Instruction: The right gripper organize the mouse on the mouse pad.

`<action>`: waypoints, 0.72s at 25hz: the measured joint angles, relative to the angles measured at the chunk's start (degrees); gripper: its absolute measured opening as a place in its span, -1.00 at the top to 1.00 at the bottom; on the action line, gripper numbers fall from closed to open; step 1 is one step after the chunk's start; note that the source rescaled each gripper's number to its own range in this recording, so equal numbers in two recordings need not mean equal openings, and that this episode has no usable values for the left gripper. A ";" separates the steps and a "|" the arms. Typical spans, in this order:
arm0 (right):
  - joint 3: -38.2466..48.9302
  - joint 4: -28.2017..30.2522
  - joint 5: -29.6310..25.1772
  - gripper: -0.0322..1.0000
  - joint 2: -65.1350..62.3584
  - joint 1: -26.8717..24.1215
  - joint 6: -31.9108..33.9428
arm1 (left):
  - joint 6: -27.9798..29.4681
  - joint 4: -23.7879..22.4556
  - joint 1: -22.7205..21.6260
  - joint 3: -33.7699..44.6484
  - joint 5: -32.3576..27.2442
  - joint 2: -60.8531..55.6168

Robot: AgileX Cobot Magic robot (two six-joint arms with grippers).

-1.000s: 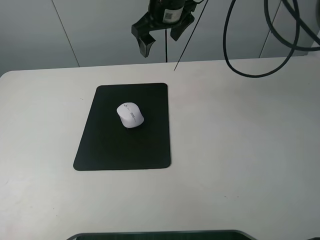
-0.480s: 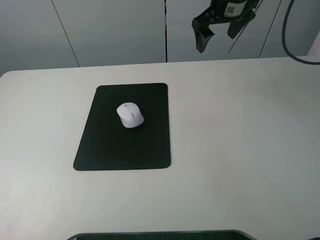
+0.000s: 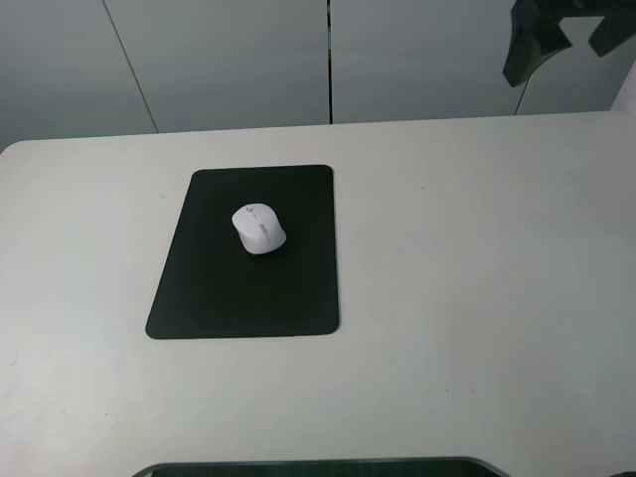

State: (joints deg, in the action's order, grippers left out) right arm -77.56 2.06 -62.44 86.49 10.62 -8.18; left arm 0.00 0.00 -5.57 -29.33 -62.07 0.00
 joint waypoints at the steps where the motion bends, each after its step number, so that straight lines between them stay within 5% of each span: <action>1: 1.72 -0.14 0.26 -0.99 -2.79 -0.76 0.00 | 0.00 0.00 0.00 0.00 0.00 0.00; 12: 15.84 -1.34 -1.96 -0.99 -28.94 -9.96 1.60 | 0.00 0.00 0.00 0.00 0.00 0.00; 18: 21.11 -1.34 -4.63 -0.99 -41.56 -10.79 4.70 | 0.00 0.00 0.00 0.00 0.00 0.00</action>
State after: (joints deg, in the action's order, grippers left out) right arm -56.45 0.72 -67.07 44.94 -0.16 -3.48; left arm 0.00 0.00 -5.57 -29.33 -62.07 0.00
